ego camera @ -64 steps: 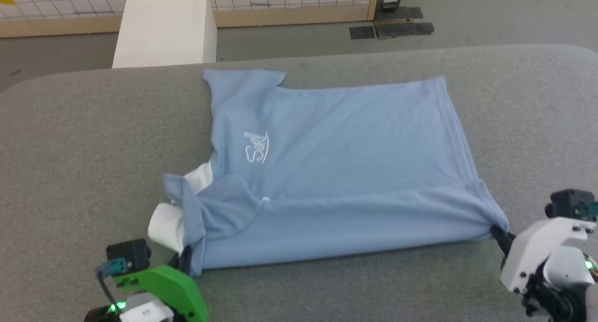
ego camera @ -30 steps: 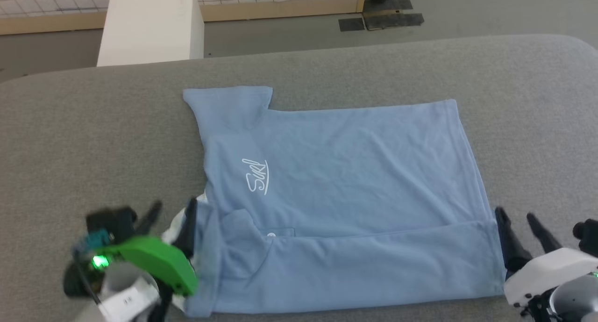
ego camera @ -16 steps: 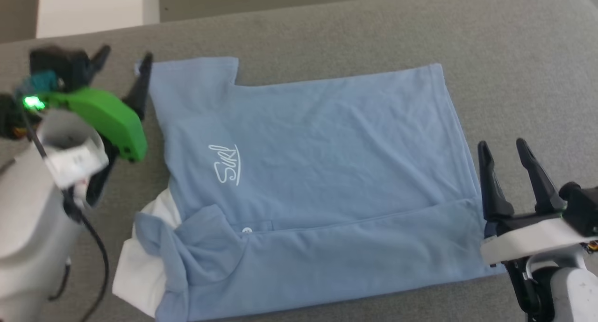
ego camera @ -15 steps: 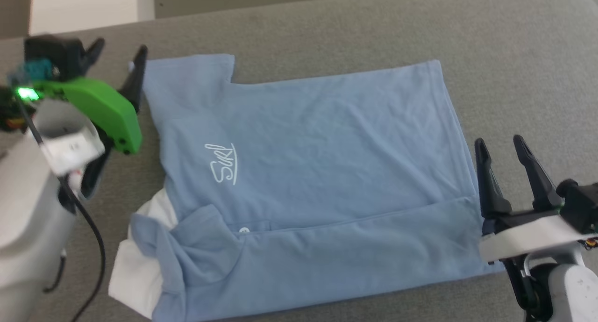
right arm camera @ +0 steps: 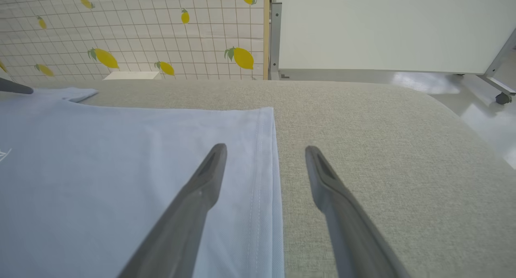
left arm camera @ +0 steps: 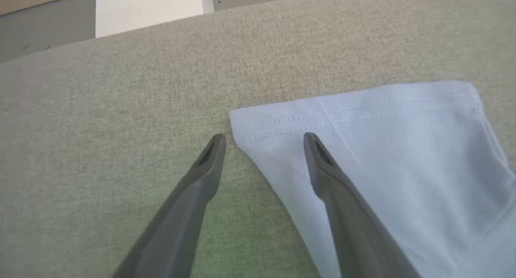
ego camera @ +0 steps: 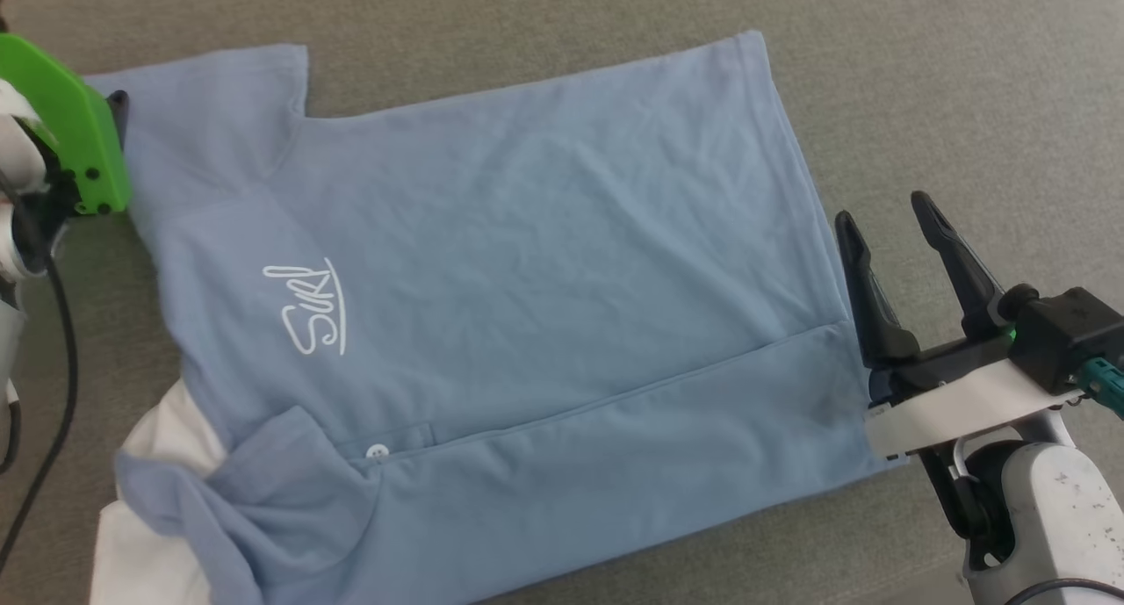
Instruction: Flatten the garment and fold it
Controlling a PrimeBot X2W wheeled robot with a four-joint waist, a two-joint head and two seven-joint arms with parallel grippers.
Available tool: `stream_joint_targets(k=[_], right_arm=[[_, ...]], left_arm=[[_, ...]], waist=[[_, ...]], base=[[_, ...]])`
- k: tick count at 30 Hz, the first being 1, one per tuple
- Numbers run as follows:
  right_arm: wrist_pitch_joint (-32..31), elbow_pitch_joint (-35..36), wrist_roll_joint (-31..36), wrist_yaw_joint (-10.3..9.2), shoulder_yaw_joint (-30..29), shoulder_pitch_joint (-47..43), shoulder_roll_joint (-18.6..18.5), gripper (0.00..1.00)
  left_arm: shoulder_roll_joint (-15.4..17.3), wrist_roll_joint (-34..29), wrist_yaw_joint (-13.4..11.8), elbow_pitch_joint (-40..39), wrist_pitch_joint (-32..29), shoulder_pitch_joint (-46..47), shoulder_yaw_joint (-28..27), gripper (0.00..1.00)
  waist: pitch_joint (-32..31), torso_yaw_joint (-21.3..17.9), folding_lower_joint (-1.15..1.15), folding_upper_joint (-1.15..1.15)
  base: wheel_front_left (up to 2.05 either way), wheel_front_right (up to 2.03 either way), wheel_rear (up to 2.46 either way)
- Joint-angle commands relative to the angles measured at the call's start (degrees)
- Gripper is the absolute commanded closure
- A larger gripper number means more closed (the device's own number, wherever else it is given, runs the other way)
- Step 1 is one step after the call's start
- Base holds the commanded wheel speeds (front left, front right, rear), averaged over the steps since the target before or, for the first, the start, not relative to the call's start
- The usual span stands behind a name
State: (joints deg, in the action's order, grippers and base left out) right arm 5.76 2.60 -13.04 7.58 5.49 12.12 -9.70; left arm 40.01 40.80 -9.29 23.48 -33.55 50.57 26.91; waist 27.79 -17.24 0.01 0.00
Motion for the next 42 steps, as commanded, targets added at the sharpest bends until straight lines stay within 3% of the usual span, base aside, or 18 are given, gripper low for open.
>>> stream_joint_targets(k=[1, 9, 10, 12, 17, 21, 28, 33, 42], right_arm=[[-0.1, 0.1, 0.4, -0.09, 0.3, 1.2, 0.2, 0.0], [-0.3, 0.4, 0.3, -0.09, 0.9, 1.8, 0.6, 0.0], [-0.4, 0.4, 0.2, -0.09, 1.0, 1.8, 0.6, 0.0], [-0.9, 0.6, 0.2, -0.09, 1.1, 2.0, 0.4, 0.0], [-3.0, 1.2, -0.3, -0.09, 2.4, 6.1, -2.1, 0.0], [-7.7, -0.9, -2.1, -0.09, 3.8, 14.3, -3.8, 0.0], [-22.2, -15.9, -8.7, -0.09, 5.6, 31.8, -4.1, 0.0], [-34.0, -27.2, -8.8, -0.09, 8.8, 41.4, -5.5, 0.0], [-48.5, -37.0, -7.8, -0.09, 13.6, 50.1, -6.2, 0.0]], left_arm=[[0.0, 0.7, -1.5, 0.5, -1.4, 1.3, -0.5, 0.0], [0.5, 1.5, -7.9, 1.3, -9.1, 1.1, -0.8, 0.0], [0.6, 1.7, -8.3, 1.1, -10.4, 0.8, -0.5, 0.3], [0.6, 2.5, -8.8, 0.3, -12.3, 0.1, -0.4, 1.0], [1.0, 3.6, -8.7, -2.1, -14.8, -0.9, 0.0, 1.0], [0.3, 4.2, -8.9, -3.6, -14.4, -1.0, -0.3, 1.0], [-1.6, 3.9, -8.0, -5.3, -12.4, 0.6, 0.2, 1.0], [-2.8, 3.6, -6.1, -5.3, -11.1, 2.2, 1.1, 1.0], [-3.8, 3.6, -4.6, -4.3, -9.3, 3.8, 1.3, 1.0]], waist=[[2.6, -2.2, -0.01, 0.0], [3.9, -2.9, -0.01, 0.0], [3.9, -2.9, -0.01, 0.0], [3.8, -2.8, -0.01, 0.0], [3.6, -2.5, -0.01, 0.0], [3.6, -1.6, -0.01, 0.0], [5.0, 0.9, -0.01, 0.0], [6.5, 3.1, -0.01, 0.0], [8.4, 5.2, -0.01, 0.0]], base=[[0.0, 0.0, 0.0], [0.0, 0.0, 0.0], [0.0, 0.0, 0.0], [0.0, 0.0, 0.0], [0.0, 0.0, 0.0], [0.0, 0.0, 0.0], [0.0, 0.0, 0.0], [0.0, 0.0, 0.0], [0.0, 0.0, 0.0]])
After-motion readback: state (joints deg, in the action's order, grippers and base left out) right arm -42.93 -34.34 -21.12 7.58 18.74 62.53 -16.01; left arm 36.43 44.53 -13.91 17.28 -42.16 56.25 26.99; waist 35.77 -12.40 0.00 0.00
